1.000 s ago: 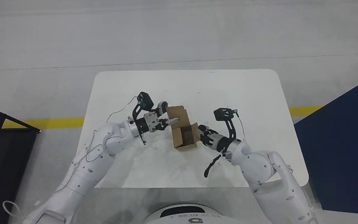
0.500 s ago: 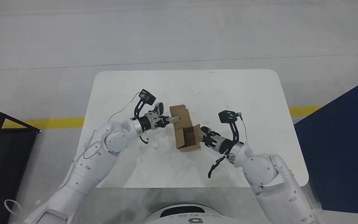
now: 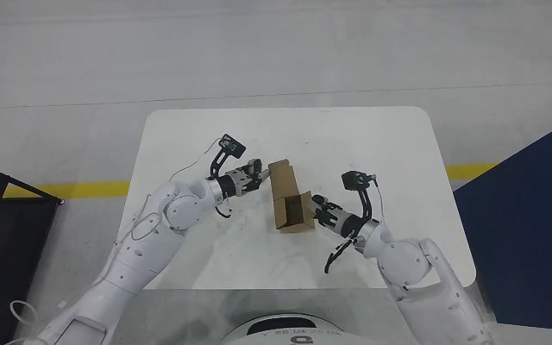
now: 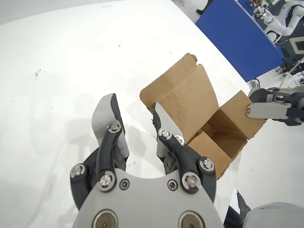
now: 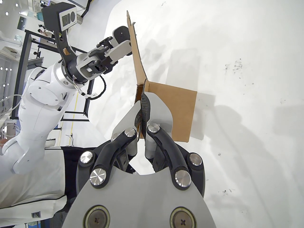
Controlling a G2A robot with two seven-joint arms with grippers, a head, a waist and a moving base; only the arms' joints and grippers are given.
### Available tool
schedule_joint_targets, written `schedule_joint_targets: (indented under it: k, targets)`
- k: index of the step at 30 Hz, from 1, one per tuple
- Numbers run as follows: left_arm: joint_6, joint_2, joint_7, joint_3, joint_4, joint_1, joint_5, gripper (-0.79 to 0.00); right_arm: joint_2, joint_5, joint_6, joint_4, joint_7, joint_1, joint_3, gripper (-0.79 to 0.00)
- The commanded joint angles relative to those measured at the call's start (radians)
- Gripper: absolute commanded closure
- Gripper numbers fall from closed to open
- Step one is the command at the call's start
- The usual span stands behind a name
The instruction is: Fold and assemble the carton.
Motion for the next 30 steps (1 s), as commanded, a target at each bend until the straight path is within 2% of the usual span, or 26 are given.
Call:
schedule_joint_targets:
  k: [1,6,11,14,16,23,27,30]
  targets:
    - [0.005,0.001,0.020,-0.020,-0.002,0.001,-0.012,-0.785,-0.001,0.042,-0.007,0.014,-0.025,0.001,0.011,0.000]
    - [-0.014,0.020,0.032,-0.108,-0.064,0.030,-0.006,-0.785,-0.008,0.186,-0.045,0.057,-0.151,-0.016,0.047,0.000]
    - [-0.025,0.050,-0.062,-0.228,-0.225,0.153,-0.104,-0.785,-0.012,0.228,-0.084,0.085,-0.270,-0.042,0.066,0.000]
    - [-0.017,0.066,-0.145,-0.286,-0.287,0.228,-0.142,-0.785,-0.015,0.222,-0.091,0.088,-0.328,-0.051,0.061,0.000]
    - [0.002,0.072,-0.142,-0.324,-0.310,0.264,-0.147,-0.785,-0.015,0.222,-0.091,0.088,-0.328,-0.051,0.061,0.000]
    - [0.002,0.072,-0.142,-0.324,-0.310,0.264,-0.147,-0.785,-0.015,0.222,-0.092,0.087,-0.329,-0.050,0.060,0.000]
    - [0.061,0.069,-0.199,-0.293,-0.321,0.251,-0.166,-0.785,-0.019,0.196,-0.045,0.088,-0.376,-0.047,0.040,0.000]
    - [0.114,0.062,-0.255,-0.254,-0.314,0.201,-0.194,-0.754,-0.028,0.217,-0.027,0.100,-0.416,-0.044,-0.007,0.000]
